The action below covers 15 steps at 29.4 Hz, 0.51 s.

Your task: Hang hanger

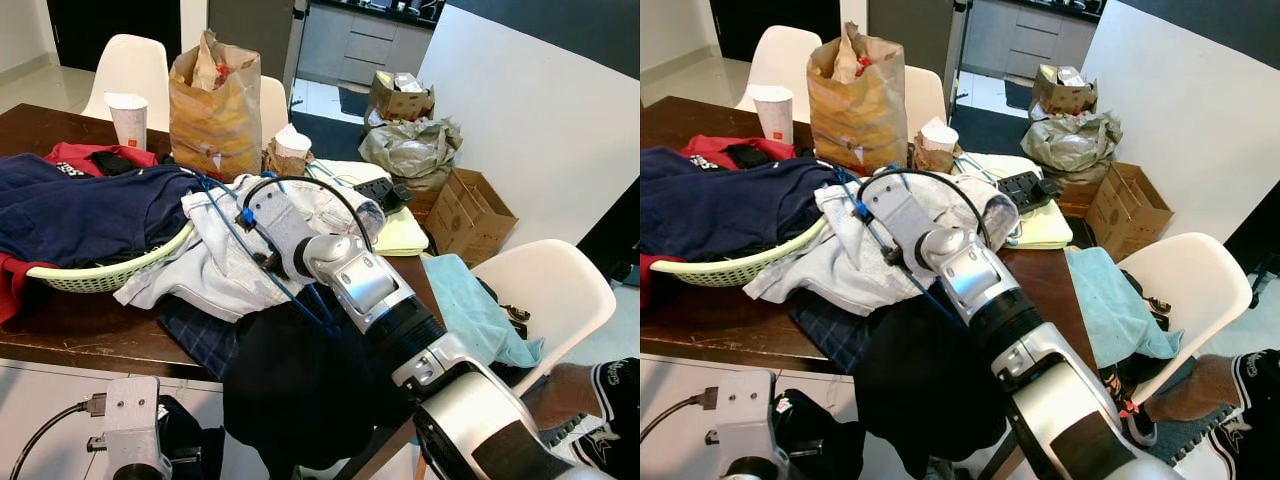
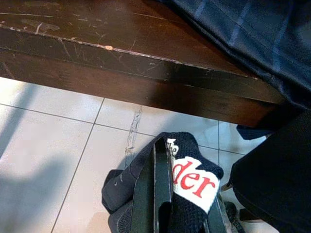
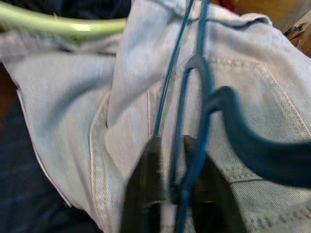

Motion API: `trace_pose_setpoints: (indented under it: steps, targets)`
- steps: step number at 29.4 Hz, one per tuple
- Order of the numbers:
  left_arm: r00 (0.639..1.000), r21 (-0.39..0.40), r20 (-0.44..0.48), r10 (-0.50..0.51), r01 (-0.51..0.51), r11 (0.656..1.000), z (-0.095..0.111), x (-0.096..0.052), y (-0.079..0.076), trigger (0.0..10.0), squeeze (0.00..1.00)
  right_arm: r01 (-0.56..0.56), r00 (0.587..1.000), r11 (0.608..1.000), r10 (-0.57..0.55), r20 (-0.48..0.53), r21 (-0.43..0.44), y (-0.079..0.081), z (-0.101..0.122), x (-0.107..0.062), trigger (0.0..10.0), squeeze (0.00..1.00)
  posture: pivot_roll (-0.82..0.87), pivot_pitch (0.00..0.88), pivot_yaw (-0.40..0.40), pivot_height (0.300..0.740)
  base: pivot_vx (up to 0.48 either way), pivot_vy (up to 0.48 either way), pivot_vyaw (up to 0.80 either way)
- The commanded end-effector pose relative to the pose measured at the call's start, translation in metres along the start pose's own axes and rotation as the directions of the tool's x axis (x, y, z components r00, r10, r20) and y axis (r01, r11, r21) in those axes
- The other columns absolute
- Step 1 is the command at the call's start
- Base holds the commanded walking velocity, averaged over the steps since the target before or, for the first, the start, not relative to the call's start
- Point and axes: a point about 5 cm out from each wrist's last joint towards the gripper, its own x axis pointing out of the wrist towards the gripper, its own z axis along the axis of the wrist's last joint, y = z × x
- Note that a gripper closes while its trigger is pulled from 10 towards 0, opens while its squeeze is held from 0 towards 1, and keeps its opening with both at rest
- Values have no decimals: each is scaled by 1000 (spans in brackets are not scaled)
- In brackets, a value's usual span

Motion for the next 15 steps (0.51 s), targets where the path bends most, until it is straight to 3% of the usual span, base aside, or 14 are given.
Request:
trace_pose_setpoints:
  steps: [1,15]
  targets:
    - [999,11,35,-7,7,1000,9,0,-2,10000,0,7,1000,999,-7,20,41,-4,1,-2,0,0,133,0,-173,740,0,0,0]
    - [998,26,61,-21,19,999,17,4,-3,10000,0,-10,998,998,7,64,55,-5,3,-2,0,0,132,0,-168,740,0,0,0]
